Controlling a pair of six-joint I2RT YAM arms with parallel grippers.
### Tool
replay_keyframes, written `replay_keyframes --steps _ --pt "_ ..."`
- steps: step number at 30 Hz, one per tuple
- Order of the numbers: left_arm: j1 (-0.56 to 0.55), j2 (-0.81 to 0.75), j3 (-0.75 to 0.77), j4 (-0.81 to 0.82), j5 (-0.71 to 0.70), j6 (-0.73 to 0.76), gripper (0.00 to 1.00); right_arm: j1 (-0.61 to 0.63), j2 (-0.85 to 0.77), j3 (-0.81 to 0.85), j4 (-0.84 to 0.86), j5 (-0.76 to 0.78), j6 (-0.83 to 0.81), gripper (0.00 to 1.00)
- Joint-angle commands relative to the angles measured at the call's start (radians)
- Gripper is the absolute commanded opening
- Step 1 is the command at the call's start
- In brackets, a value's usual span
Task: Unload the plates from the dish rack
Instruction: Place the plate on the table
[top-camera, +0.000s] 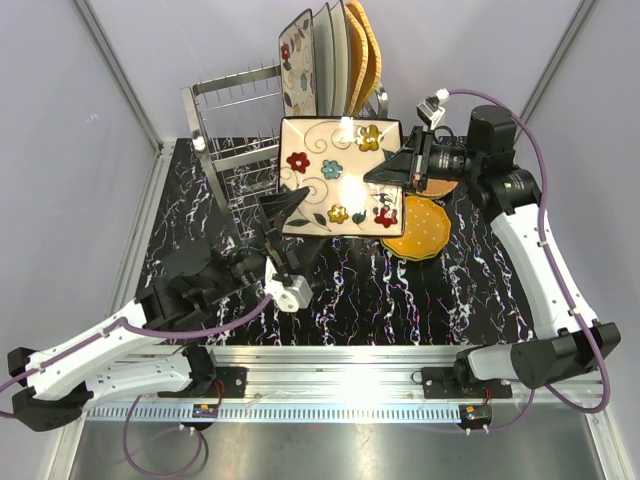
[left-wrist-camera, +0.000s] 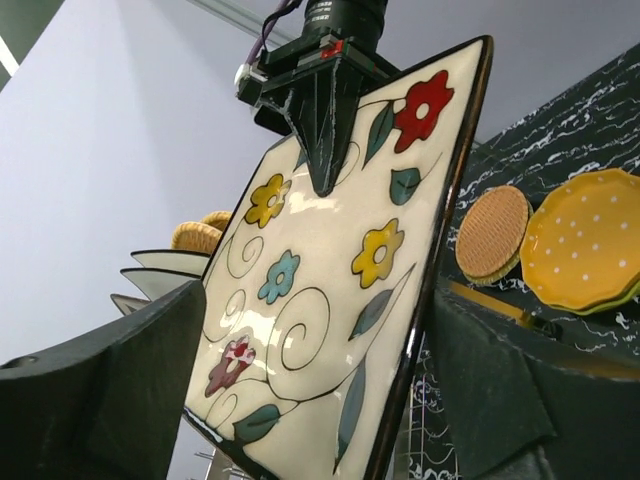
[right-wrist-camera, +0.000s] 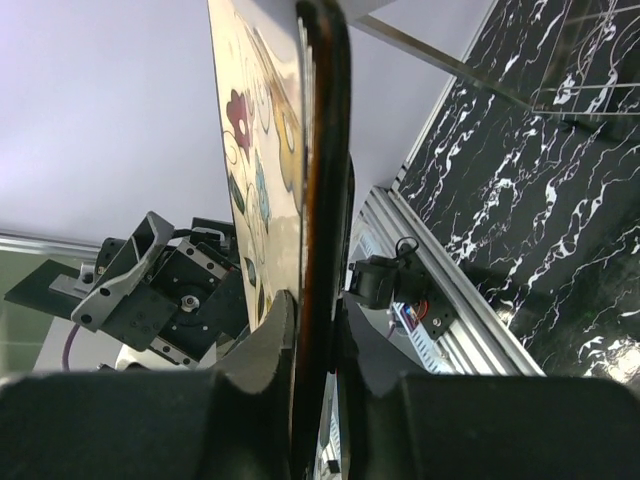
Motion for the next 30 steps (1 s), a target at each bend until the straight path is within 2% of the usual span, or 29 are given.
replay_keyframes --steps 1,3,16,25,30 --pt "-0.005 -0.039 0.004 0.256 -0.038 -0.057 0.93 -0.037 -0.083 0.015 0.144 -0.064 -0.061 0.0" --pt "-0.007 -0.046 -0.007 0.259 -0.048 -0.068 0.99 -0.056 -0.102 -0.004 0.144 -0.069 -0.061 0.0" --pt "-0.007 -0.096 -0.091 0.3 -0.163 -0.158 0.99 -0.217 -0.243 -0.176 0.178 -0.116 -0.053 0.0" --pt "-0.007 -0.15 -0.123 0.245 -0.234 -0.21 0.99 -0.3 -0.289 -0.273 0.183 -0.116 -0.053 0.0" --pt "-0.007 -0.185 -0.113 0.187 -0.292 -0.297 0.99 -0.309 -0.295 -0.327 0.146 -0.1 -0.107 0.0"
